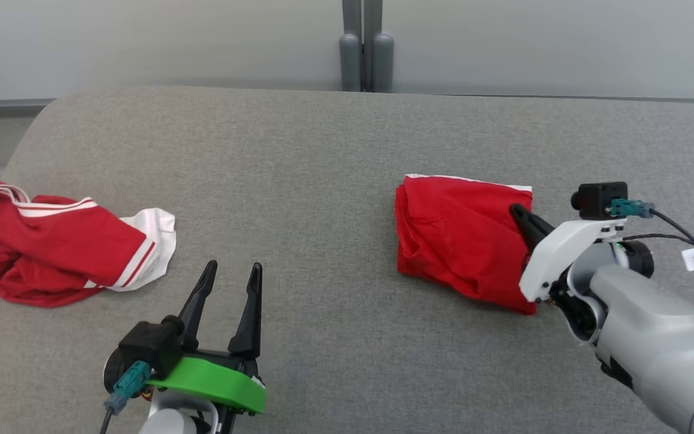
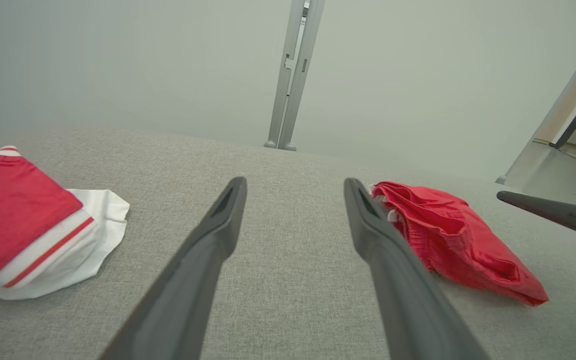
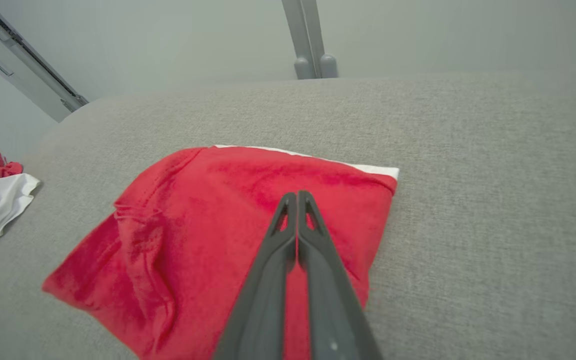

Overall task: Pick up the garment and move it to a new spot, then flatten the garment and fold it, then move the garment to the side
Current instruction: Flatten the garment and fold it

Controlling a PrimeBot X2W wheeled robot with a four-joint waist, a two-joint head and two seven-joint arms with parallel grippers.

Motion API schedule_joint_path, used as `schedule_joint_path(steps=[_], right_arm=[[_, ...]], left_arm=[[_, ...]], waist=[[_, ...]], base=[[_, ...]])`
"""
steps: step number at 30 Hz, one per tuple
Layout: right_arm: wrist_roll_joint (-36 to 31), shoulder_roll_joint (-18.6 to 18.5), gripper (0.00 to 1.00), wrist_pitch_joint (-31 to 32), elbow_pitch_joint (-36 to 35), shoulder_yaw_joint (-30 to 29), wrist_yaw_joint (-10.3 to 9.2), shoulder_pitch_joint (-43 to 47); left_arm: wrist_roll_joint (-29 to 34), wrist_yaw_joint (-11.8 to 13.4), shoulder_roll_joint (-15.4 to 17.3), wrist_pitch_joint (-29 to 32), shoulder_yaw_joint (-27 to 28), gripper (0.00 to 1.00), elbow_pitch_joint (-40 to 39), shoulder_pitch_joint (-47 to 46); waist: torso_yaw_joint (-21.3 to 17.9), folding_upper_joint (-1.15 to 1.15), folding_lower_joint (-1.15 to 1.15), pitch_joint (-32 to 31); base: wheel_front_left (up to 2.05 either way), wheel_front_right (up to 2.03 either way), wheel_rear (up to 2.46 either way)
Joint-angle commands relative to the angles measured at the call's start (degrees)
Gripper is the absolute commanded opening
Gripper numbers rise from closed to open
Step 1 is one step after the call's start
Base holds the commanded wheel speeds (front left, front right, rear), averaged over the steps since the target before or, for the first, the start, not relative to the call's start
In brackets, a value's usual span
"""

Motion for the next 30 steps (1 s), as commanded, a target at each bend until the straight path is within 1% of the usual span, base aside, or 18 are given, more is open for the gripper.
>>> schedule_joint_path(steps=[1, 6, 10, 15, 19, 20, 21, 22, 23, 26, 30], right_arm=[[0.5, 1.3, 0.0, 0.0, 0.4, 0.4, 0.0, 1.2], [2.0, 5.1, 0.0, 0.6, 0.8, 1.9, 0.0, 2.8], [1.9, 7.4, 0.0, 0.4, -1.4, 3.8, 0.0, 3.5], [1.2, 9.3, 0.0, 0.3, -5.7, 7.3, 0.0, 3.8], [-0.3, 8.2, 0.0, -0.2, -8.5, 6.6, 0.0, 2.1], [-1.2, 7.6, 0.34, -0.3, -9.6, 5.3, 0.0, 1.6], [-2.3, 7.0, 0.47, -0.2, -10.6, 4.0, 0.0, 1.4], [-4.0, 6.1, 0.79, -0.2, -11.9, 2.0, 0.0, 1.4], [-5.3, 5.4, 1.0, -0.2, -13.0, 0.4, 0.0, 1.7], [-11.1, 2.6, 1.0, -0.2, -17.0, -6.5, 0.0, 3.5], [-19.3, 0.3, 1.0, -0.2, -22.2, -16.3, 0.0, 7.2]], left_arm=[[0.2, -0.1, 0.3, 0.0, 0.2, 1.0, 0.2, -0.6], [0.2, -0.2, 0.7, 0.0, -0.2, 1.0, 0.8, -0.7], [0.2, -0.2, 1.1, 0.0, -0.1, 1.0, 0.7, -0.5], [0.1, 0.2, 1.3, 0.0, 0.2, 1.0, 0.7, 0.5], [0.3, 0.4, 1.5, 0.0, 0.7, 1.0, 0.0, 1.0], [0.4, 0.5, 1.6, 0.0, 0.8, 1.0, -0.3, 1.2], [0.4, 0.5, 1.6, 0.0, 0.9, 1.0, -0.5, 1.4], [0.4, 0.7, 1.7, 0.0, 1.2, 1.0, -0.7, 1.6], [0.4, 0.8, 1.7, 0.0, 1.4, 1.0, -1.0, 1.7], [0.3, 1.2, 1.9, 0.0, 2.4, 1.0, -1.6, 2.4], [0.1, 1.9, 2.3, 0.0, 4.2, 1.0, -2.7, 3.2]], waist=[[2.5, 0.0, 0.0, -0.2], [4.8, 0.0, 0.0, -0.3], [5.1, 0.0, 0.0, -0.6], [2.9, 0.0, 0.0, -1.2], [0.3, 0.0, 0.0, -1.9], [-0.5, 0.0, 0.0, -2.2], [-1.2, 0.0, 0.0, -2.3], [-2.0, 0.0, 0.0, -2.5], [-2.6, 0.0, 0.0, -2.6], [-4.9, 0.0, 0.0, -3.1], [-7.7, 0.0, 0.0, -3.3]], base=[[0.0, 0.0, 0.0], [0.0, 0.0, 0.0], [0.0, 0.0, 0.0], [0.0, 0.0, 0.0], [0.0, 0.0, 0.0], [0.0, 0.0, 0.0], [0.0, 0.0, 0.0], [0.0, 0.0, 0.0], [0.0, 0.0, 0.0], [0.0, 0.0, 0.0], [0.0, 0.0, 0.0]])
